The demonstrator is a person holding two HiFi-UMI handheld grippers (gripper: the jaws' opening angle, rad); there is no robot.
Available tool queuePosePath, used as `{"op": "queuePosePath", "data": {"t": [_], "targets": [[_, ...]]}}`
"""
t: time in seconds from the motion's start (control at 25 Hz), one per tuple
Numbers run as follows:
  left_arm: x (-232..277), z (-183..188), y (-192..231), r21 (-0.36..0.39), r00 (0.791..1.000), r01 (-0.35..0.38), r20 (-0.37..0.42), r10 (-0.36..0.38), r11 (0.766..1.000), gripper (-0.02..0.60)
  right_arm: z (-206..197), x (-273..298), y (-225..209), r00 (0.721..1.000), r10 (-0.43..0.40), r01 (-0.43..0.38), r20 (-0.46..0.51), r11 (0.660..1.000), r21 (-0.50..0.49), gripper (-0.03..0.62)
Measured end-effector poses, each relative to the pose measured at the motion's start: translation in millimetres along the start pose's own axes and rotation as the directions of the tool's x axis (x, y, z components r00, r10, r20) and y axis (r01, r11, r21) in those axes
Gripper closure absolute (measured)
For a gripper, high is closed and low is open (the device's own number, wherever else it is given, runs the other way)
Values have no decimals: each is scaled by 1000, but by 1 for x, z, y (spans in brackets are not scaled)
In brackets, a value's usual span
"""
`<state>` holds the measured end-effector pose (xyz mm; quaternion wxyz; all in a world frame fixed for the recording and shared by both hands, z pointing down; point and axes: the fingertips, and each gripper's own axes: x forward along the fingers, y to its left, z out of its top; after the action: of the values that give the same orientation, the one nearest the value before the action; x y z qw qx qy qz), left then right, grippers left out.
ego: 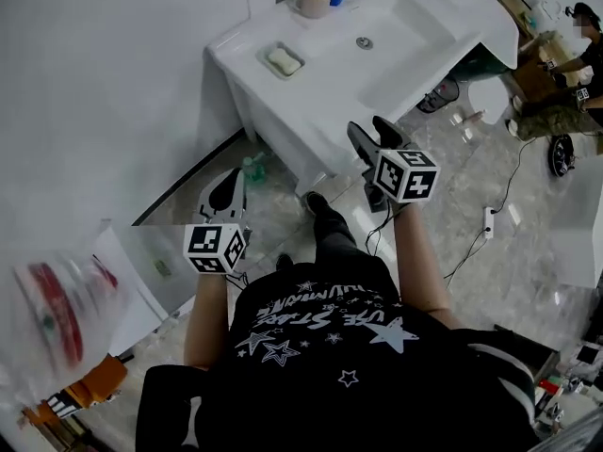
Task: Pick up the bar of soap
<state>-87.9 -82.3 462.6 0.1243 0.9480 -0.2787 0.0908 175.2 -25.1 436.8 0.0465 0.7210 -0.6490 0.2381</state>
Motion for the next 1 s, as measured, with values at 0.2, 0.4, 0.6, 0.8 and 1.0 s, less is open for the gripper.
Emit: {"op": "queuePosePath", "data": {"t": [0.2, 0.4, 0.6, 0.8, 1.0], "targets": [[29, 15, 23, -10, 992, -124, 1, 124, 992, 572, 36, 76, -9, 995, 92, -95, -49, 994, -49, 335], [56, 29, 33, -21, 974, -227, -8, 227, 974, 572, 53, 149, -3, 972, 194, -205, -136, 976, -75, 345], [71, 36, 43, -44, 945, -326, -16, 326, 944, 572, 54, 207, 9, 941, 249, -279, -229, 954, -109, 368], [78, 36, 55, -60, 921, -390, -30, 389, 919, 572, 43, 254, 18, 914, 247, -308, -321, 938, -157, 382], [76, 29, 63, -86, 894, -447, -53, 444, 890, 572, 26, 291, 22, 883, 246, -334, -400, 928, -166, 393]]}}
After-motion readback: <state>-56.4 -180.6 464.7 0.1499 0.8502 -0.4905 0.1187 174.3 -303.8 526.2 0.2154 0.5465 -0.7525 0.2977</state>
